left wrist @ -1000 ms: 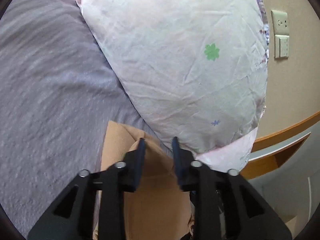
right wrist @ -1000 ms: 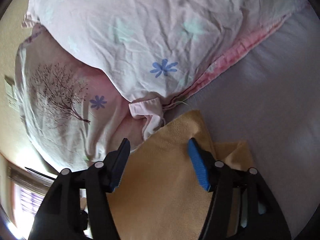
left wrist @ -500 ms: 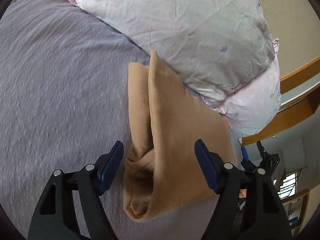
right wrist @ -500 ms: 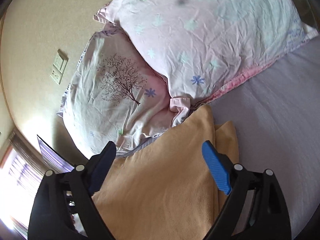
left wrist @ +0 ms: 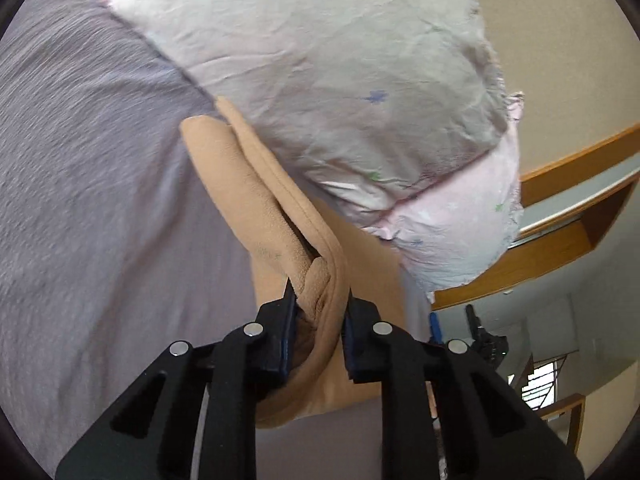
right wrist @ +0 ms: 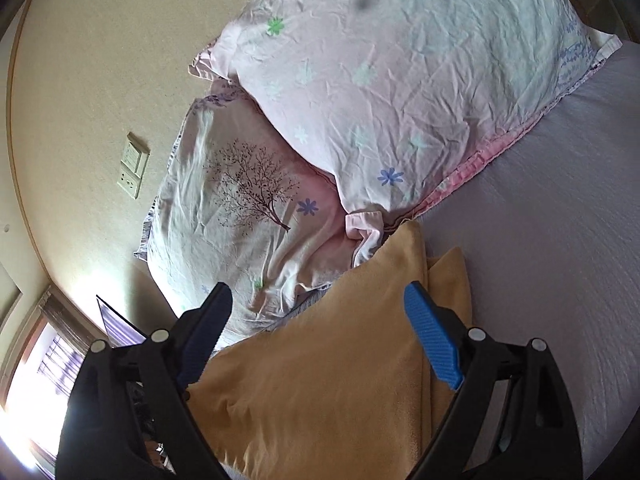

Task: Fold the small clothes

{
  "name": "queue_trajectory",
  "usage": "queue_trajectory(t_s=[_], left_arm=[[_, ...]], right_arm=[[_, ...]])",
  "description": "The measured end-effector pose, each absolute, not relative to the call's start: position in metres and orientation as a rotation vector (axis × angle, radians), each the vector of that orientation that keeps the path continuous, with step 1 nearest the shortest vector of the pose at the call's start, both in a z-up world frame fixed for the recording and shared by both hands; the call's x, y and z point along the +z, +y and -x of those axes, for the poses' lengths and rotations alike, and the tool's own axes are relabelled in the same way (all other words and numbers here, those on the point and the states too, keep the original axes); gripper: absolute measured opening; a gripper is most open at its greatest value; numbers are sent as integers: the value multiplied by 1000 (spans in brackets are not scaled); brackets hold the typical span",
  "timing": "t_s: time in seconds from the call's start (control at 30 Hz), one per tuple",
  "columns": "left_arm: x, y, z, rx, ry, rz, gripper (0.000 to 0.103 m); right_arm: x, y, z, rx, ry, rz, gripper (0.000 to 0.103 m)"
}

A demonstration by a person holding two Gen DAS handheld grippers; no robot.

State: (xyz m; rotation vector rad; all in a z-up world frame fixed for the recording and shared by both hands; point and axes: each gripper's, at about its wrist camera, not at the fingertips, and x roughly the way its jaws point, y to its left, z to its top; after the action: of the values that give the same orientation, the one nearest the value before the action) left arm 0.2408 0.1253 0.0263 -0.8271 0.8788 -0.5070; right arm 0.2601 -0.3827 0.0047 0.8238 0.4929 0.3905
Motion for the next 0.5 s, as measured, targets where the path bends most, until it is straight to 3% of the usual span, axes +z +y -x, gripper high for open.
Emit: queue_trajectory(t_s=[0.17, 0.33, 0.43, 0.5], left_arm=[[68, 18, -263, -733, 853, 735, 18], [37, -122, -291, -874, 1028, 588, 23], [12, -148, -297, -929, 1165, 607, 25], [16, -131, -291, -1013, 1130, 700, 25]], right_arm=[[10, -392, -252, 338, 459, -816, 88], [4, -412, -251, 229, 471, -790, 88], [-2, -426, -250, 163, 483, -794, 88], [-1, -432, -246, 166, 477, -811, 88]])
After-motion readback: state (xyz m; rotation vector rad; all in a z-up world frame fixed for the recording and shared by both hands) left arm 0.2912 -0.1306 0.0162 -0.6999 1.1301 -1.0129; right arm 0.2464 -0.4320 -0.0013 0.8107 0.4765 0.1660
